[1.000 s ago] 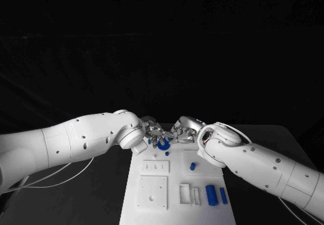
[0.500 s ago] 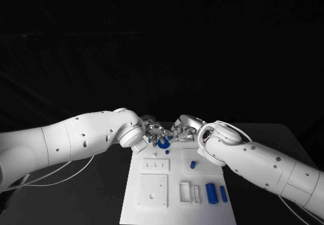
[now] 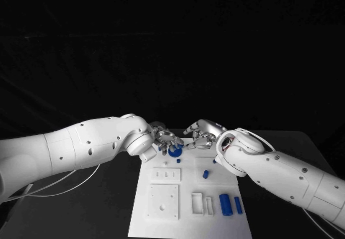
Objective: Assemble the parts on the task board
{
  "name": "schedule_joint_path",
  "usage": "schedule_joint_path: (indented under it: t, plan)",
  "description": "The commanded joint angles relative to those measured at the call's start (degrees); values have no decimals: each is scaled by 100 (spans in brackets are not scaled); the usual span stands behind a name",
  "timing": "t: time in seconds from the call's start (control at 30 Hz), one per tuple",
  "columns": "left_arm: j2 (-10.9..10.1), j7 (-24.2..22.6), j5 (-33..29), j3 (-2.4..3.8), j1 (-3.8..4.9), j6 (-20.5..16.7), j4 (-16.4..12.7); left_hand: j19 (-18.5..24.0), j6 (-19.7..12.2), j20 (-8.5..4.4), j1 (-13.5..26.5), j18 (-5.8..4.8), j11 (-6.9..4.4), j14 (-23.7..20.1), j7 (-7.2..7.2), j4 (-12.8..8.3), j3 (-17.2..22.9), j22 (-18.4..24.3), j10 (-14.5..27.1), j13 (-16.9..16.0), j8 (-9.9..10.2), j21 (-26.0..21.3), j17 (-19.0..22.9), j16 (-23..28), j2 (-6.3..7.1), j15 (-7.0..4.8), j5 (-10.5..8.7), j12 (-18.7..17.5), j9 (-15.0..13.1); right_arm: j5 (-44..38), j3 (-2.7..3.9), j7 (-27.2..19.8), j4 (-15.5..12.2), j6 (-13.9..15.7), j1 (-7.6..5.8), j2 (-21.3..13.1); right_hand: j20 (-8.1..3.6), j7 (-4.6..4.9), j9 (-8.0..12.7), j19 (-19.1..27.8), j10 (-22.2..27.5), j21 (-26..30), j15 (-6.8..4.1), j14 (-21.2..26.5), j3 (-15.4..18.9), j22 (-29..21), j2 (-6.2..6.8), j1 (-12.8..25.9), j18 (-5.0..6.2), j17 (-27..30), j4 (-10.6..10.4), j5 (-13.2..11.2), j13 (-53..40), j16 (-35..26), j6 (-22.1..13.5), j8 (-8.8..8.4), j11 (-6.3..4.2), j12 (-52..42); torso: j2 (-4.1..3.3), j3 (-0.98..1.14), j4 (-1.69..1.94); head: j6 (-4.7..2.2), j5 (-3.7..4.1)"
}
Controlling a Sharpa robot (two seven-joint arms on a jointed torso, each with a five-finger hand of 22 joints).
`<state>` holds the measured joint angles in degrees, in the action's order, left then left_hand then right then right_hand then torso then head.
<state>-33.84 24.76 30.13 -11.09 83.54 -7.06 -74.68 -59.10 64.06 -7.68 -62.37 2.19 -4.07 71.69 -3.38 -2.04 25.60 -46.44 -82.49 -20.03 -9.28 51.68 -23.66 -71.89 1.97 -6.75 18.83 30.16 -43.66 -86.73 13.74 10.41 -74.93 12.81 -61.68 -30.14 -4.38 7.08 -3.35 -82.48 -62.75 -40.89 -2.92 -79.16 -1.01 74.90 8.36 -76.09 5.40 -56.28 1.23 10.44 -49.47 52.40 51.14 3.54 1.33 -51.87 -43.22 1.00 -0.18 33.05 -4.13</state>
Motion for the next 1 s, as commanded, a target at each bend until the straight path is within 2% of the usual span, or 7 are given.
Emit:
schedule_joint_path:
  t: [0.03, 0.13, 0.27, 0.43, 0.6, 0.83, 1.0]
  plan:
    - [-29, 29, -24, 1, 5, -37, -18, -61, 553, -13, -4, -41, -19, 72, 414, -581, 547, -51, -99, -19, 155, -42, -60, 10, 114, -10, 186, -54, -1325, 115, 0, -218, -69, 270, 46, -170, 63, 25, 8, 46, 112, 303, 29, 115, 8, 377, 71, -158, 79, 99, -59, 63, 133, -89, -191, -27, 10, 6, 7, -4, -8, 13, -10]
    - [-66, 37, -3, -2, 5, -88, -39, -106, 700, -40, 15, -43, -32, 134, 430, -623, 566, -114, -196, -66, 278, -50, -126, 12, 233, -36, 480, -87, -1328, 182, 2, -262, -102, 260, 87, -350, 74, 41, 13, 29, 156, 401, 39, 152, 32, 382, 125, -269, 86, 157, -132, 89, 275, -81, -307, -33, 23, -74, 9, -7, -8, 15, -13]
    - [-136, 46, 75, -12, 5, -184, -107, -167, 905, -64, 0, -46, -51, 219, 449, -670, 585, -253, -325, -173, 543, -108, -267, 76, 321, -57, 631, -208, -1349, 326, 32, -327, -168, 228, 172, -680, 77, 44, 15, 38, 167, 458, 39, 178, 9, 376, 145, -319, 88, 193, -108, 117, 329, -100, -359, -34, 27, -87, 11, -5, -6, 28, -30]
    - [-244, 92, 281, -50, 4, -352, -231, -260, 1025, -73, -27, -40, -75, 336, 482, -678, 555, -418, -394, -324, 551, -196, -456, 130, 390, -75, 637, -180, -1298, 537, 116, -397, -263, 277, 263, -1036, 68, 35, 13, 23, 157, 462, 30, 171, -27, 377, 101, -316, 86, 220, -22, 215, 378, -101, -263, -34, 14, -107, 24, 8, -22, 53, -50]
    - [-404, 208, 730, -124, 2, -613, -458, -372, 1126, -82, -32, -32, -98, 461, 512, -678, 532, -596, -410, -392, 551, -311, -648, 195, 429, -91, 637, -34, -1219, 896, 258, -486, -308, 407, 324, -1309, 65, 28, 10, 6, 143, 459, 26, 159, -60, 382, 55, -270, 84, 231, 48, 393, 423, -86, -204, -31, 5, -120, 64, 38, -44, 150, -79]
    - [-583, 392, 1433, -227, -25, -981, -793, -484, 1189, -91, -38, -25, -113, 577, 531, -652, 547, -816, -419, -377, 550, -442, -821, 264, 462, -107, 654, 117, -1177, 1468, 458, -644, -278, 610, 359, -1477, 59, 21, 7, -5, 139, 483, 19, 156, -43, 378, -30, -177, 84, 261, 131, 610, 470, -88, -119, -27, -5, -137, 107, 72, -19, 283, -87]
    - [-656, 476, 1697, -259, -125, -1274, -985, -551, 1233, -91, -27, -29, -122, 646, 546, -558, 537, -980, -421, -368, 552, -550, -1005, 259, 501, -113, 627, 221, -1129, 1729, 617, -697, -173, 779, 365, -1495, 58, 18, 6, -9, 139, 506, 19, 154, 3, 374, -35, -113, 87, 274, 135, 757, 485, -92, -108, -27, -8, -141, 136, 90, -2, 379, -89]
